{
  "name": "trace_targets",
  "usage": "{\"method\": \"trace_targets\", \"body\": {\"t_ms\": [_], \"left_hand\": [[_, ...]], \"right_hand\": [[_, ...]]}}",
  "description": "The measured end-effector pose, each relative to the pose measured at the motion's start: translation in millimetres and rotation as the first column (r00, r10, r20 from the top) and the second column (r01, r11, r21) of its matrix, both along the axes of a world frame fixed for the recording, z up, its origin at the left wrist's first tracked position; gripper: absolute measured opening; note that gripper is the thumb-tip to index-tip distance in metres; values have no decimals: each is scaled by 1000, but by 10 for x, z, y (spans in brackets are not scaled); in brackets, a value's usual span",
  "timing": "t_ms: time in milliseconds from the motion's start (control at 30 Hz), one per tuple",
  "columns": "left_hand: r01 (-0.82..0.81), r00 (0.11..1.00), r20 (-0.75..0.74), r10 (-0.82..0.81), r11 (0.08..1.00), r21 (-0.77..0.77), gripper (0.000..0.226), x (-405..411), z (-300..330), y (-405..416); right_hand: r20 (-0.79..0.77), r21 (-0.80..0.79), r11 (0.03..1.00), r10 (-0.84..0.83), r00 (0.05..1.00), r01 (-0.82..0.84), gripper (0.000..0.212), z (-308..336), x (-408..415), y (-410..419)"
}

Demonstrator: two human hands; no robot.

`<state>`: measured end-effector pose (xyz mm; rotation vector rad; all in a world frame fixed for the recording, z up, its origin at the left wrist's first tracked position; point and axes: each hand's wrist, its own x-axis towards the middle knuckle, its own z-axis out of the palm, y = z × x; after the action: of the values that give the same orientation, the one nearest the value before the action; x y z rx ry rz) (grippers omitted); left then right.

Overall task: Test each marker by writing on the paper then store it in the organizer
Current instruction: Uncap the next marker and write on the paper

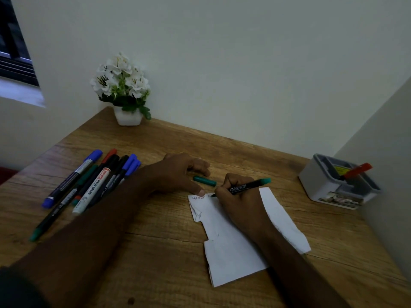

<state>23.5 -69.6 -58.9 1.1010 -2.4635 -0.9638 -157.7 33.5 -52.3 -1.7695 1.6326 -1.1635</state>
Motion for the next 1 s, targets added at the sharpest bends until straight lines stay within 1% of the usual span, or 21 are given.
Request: {"method": "trace_targets", "body": {"t_ms": [167, 400, 500, 600, 667, 800, 1000], "left_hand": [[2, 1000, 1, -2, 1000, -4, 63, 0, -4, -4], [2, 1000, -26, -1, 999, 32, 60, -12, 40, 37], [-4, 1000, 0, 4, 1000, -3, 67, -3, 18, 11], [-2, 1000, 13, 2, 1000, -1, 73, 1, -22, -27], [1, 1000, 5, -1, 1000, -3, 72, 2, -34, -36], [-1, 1000, -11, 1, 1000, 15, 63, -9, -21, -24], [-10, 999, -43, 11, 999, 38, 67, 6, -64, -56]], "right_hand": [[20, 1, 1000, -10, 1000, 10, 26, -14, -5, -14], [19, 1, 1000, -11, 1000, 11, 26, -6, -1, -14], [18, -18, 1000, -2, 1000, 2, 32, -2, -3, -3], [12, -3, 1000, -3, 1000, 3, 28, -4, 0, -7], [4, -7, 1000, -5, 1000, 5, 29, -3, 3, -9], [10, -17, 1000, -8, 1000, 8, 33, 6, -2, -8], [-4, -9, 1000, -7, 1000, 7, 36, -17, 0, -12]]}}
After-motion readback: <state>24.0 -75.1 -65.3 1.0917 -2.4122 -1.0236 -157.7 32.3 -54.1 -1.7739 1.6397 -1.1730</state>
